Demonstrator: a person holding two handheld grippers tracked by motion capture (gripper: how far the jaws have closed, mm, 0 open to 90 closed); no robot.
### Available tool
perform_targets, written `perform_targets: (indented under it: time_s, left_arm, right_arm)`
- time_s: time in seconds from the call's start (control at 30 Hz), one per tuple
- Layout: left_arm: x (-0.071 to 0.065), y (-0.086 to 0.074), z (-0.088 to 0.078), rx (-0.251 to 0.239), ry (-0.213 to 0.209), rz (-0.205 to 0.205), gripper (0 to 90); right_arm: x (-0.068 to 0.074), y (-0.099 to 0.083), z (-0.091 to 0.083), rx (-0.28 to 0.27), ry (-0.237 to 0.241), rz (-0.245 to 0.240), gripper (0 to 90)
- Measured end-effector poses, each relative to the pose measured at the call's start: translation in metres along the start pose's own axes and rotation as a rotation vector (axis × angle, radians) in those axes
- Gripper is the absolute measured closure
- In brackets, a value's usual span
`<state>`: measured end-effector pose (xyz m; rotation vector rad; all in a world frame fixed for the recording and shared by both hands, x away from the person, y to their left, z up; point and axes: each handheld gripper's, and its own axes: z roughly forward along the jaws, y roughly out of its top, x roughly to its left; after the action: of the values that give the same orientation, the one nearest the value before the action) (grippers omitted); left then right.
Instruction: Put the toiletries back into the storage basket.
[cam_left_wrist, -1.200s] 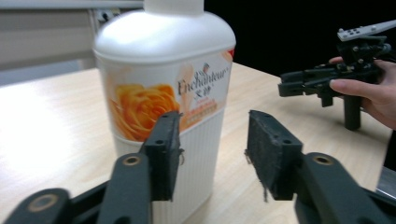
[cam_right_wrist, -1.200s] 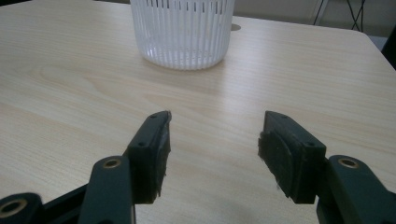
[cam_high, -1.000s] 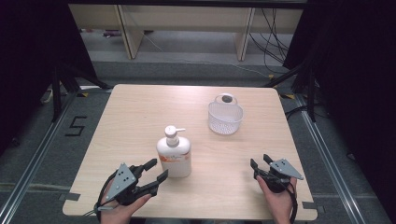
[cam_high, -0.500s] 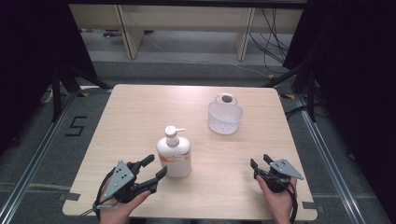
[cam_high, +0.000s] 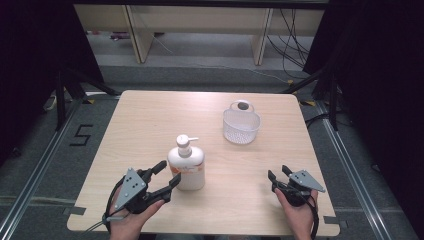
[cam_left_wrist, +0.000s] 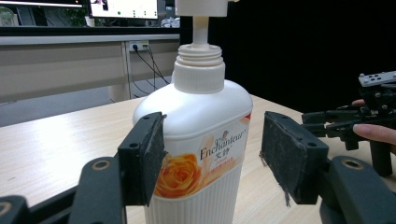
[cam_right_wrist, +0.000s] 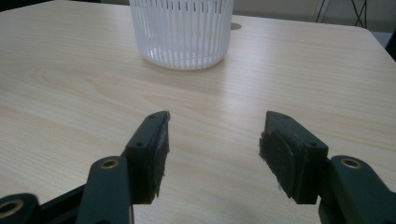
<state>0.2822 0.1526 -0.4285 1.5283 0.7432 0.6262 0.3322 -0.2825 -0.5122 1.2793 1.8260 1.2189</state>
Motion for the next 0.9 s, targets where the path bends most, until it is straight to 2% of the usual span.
perform_targets:
  time_s: [0.07,0.1,0.13,0.17,0.23,0.27,0.37,0.43,0.47,0.53,0.57,0.67,0.7,0.73,0.77,0.83,0.9]
  left_arm:
    - [0.000,0.001,0.001,0.001,0.004,0.004,38.6]
    - [0.001,0.001,0.003,-0.024,-0.008,0.013,38.6]
    - [0.000,0.001,0.004,-0.029,-0.007,0.008,38.6]
    - [0.000,0.002,0.004,-0.029,-0.005,0.007,38.5]
    - [-0.001,0.003,0.003,-0.007,0.017,0.002,38.5]
    - [-0.001,0.004,0.004,-0.009,0.018,0.005,38.4]
    - [-0.003,0.006,0.007,-0.010,0.026,0.005,38.2]
    - [-0.004,0.007,0.009,-0.011,0.029,0.008,38.0]
    - [-0.005,0.008,0.011,-0.003,0.031,0.006,37.9]
    - [-0.006,0.010,0.012,-0.005,0.034,0.007,37.6]
    - [-0.007,0.011,0.013,-0.006,0.038,0.008,37.6]
    - [-0.007,0.016,0.017,-0.010,0.046,0.010,37.4]
    - [-0.007,0.016,0.017,-0.008,0.049,0.009,37.4]
    - [-0.007,0.018,0.019,-0.004,0.050,0.012,37.3]
    - [-0.007,0.019,0.020,-0.002,0.049,0.012,37.3]
    - [-0.007,0.021,0.021,0.001,0.056,0.013,37.3]
    - [-0.007,0.024,0.024,0.003,0.060,0.010,37.3]
  right_arm:
    - [-0.002,0.000,0.000,-0.008,-0.006,-0.037,41.8]
    - [-0.002,0.000,0.001,-0.012,-0.019,-0.041,41.8]
    - [-0.001,0.000,0.001,-0.011,-0.008,-0.039,41.8]
    - [0.002,0.000,0.000,-0.001,-0.036,-0.010,41.8]
    - [0.002,0.000,0.000,-0.002,-0.040,-0.015,41.8]
    - [0.001,-0.001,0.001,-0.025,-0.037,-0.020,41.7]
    - [0.001,0.000,0.001,-0.014,-0.037,-0.024,41.7]
    - [0.005,0.000,0.001,0.002,-0.040,0.020,41.7]
    - [0.004,0.000,0.002,-0.005,-0.042,0.001,41.8]
    - [0.004,0.000,0.001,0.001,-0.041,0.008,41.7]
    - [0.003,0.000,0.003,-0.014,-0.031,-0.019,41.7]
    - [0.001,0.000,0.002,0.003,-0.023,-0.020,41.6]
    - [0.005,0.000,0.001,0.006,-0.031,0.035,41.6]
    - [0.005,-0.001,0.001,0.000,-0.034,0.040,41.6]
    - [0.004,0.000,0.002,-0.009,-0.033,0.016,41.6]
    - [0.005,0.000,0.001,0.006,-0.038,0.016,41.6]
    - [0.003,0.000,0.002,0.004,-0.037,-0.004,41.5]
